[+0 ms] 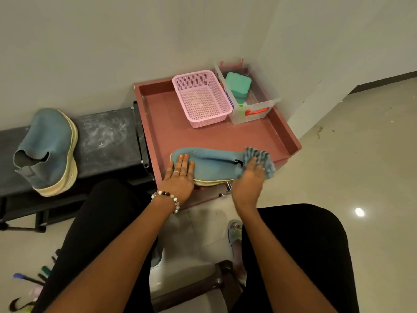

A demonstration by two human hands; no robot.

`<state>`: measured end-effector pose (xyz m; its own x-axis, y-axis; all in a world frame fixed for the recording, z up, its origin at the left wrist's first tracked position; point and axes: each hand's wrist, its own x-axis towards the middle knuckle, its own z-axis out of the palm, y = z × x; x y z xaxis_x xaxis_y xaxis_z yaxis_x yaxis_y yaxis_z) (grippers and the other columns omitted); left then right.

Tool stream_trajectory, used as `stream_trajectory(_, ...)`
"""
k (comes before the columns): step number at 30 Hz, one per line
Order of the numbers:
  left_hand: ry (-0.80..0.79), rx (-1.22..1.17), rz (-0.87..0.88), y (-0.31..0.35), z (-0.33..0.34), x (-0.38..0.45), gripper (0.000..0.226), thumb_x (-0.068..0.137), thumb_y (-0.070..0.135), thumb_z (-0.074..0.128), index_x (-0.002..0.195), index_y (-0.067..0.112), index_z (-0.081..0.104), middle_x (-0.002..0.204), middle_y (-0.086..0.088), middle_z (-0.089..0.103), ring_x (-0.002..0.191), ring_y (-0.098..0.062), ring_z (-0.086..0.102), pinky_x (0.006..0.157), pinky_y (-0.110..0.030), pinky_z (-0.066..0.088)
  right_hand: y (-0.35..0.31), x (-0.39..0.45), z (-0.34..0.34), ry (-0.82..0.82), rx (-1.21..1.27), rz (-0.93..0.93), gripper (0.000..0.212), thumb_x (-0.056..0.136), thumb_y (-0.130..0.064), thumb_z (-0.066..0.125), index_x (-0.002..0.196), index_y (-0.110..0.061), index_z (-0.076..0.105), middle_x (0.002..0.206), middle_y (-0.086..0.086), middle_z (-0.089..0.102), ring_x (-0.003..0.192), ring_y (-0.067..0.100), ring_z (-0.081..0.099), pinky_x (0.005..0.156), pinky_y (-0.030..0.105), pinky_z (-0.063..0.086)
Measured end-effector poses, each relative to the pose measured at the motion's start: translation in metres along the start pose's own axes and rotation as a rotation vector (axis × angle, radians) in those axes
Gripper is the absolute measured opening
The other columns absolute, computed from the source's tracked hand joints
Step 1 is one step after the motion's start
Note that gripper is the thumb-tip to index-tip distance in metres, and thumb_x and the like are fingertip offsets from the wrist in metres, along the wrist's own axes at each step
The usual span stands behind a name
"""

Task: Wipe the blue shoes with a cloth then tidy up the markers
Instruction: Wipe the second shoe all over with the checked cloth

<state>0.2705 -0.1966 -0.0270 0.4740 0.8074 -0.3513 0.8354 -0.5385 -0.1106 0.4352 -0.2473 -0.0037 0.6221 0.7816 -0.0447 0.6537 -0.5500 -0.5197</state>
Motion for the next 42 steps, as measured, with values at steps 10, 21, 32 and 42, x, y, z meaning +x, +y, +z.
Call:
stream_trajectory(10, -0.088, -0.023, -0.106, 0.001, -0.009, 0.010, 0.055, 0.103, 0.023, 0.013, 0.149, -0.002, -0.004, 0.157, -0.017, -0.014, 0.146, -0.030, -0.012, 0.117, -0.046, -0.011, -0.022, -0.003, -0.022, -0.610, 0.386, -0.257, 0.052, 0.080, 0.018, 0.041, 0.118, -0.008, 0.066, 0.115, 0.012, 0.068, 0.102, 0.030, 0.064, 0.089, 0.045, 0.052)
stream_trajectory(21, -0.025, 0.119, -0.089, -0.030, -0.019, 0.038, 0.053, 0.100, 0.013, 0.007, 0.152, 0.005, -0.002, 0.159, -0.008, -0.013, 0.147, -0.025, -0.009, 0.117, -0.047, -0.009, 0.041, 0.096, -0.110, 0.098, 0.659, 0.280, 0.035, 0.075, 0.003, 0.040, 0.085, -0.012, 0.070, 0.087, 0.013, 0.070, 0.082, 0.035, 0.066, 0.066, 0.039, 0.055)
stream_trajectory(32, 0.254, -0.346, -0.172, -0.017, -0.041, 0.029, 0.040, 0.092, 0.011, 0.047, 0.132, 0.007, 0.049, 0.136, -0.014, 0.049, 0.116, -0.036, 0.054, 0.094, -0.046, 0.043, 0.001, 0.119, -0.046, -0.365, -0.045, -0.337, 0.042, 0.083, -0.013, 0.068, 0.124, -0.013, 0.060, 0.125, 0.007, 0.062, 0.114, 0.027, 0.056, 0.100, 0.038, 0.043)
stream_trajectory(42, 0.439, -1.411, -0.539, 0.059, -0.034, 0.001, 0.022, 0.089, 0.006, 0.060, 0.108, 0.006, 0.070, 0.106, -0.007, 0.071, 0.102, -0.019, 0.065, 0.096, -0.037, 0.049, -0.004, 0.070, -0.042, -0.678, 0.044, -0.269, 0.046, 0.068, -0.037, 0.082, 0.102, -0.011, 0.065, 0.089, -0.002, 0.059, 0.081, 0.014, 0.055, 0.069, 0.024, 0.044)
